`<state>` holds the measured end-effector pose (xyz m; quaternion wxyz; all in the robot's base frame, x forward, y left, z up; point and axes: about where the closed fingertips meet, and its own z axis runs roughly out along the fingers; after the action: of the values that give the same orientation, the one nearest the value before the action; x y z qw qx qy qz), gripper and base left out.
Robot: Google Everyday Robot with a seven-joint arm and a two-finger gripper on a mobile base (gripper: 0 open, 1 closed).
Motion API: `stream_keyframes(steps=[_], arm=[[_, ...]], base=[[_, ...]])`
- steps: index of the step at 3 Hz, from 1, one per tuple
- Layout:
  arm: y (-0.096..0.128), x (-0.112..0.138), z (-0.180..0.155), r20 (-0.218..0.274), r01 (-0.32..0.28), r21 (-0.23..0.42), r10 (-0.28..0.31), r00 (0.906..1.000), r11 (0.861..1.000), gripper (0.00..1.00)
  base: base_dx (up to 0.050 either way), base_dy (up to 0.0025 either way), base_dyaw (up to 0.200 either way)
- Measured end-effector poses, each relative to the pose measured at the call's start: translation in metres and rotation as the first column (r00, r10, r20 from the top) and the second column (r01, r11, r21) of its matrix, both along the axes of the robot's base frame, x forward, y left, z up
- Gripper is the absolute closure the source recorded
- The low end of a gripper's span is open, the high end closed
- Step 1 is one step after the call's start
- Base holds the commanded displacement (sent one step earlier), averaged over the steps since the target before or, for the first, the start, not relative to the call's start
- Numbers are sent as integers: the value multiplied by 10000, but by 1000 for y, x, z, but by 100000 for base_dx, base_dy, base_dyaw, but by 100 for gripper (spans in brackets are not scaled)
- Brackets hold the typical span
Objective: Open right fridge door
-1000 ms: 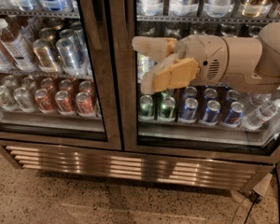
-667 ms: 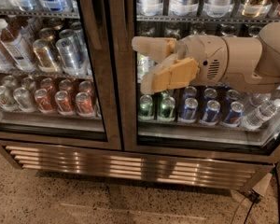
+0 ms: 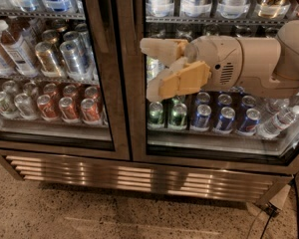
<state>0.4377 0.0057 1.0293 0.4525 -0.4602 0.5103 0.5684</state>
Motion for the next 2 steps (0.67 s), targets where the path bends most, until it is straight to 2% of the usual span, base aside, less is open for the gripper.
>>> stream_keyframes(steps=[1, 2], arm=[[4, -3, 1, 750, 1027, -1023, -953, 9926, 9894, 0], [5, -5, 5, 1326, 1895, -1804, -1670, 9770, 9652, 0]], base=[[0, 0, 0], [0, 0, 0]])
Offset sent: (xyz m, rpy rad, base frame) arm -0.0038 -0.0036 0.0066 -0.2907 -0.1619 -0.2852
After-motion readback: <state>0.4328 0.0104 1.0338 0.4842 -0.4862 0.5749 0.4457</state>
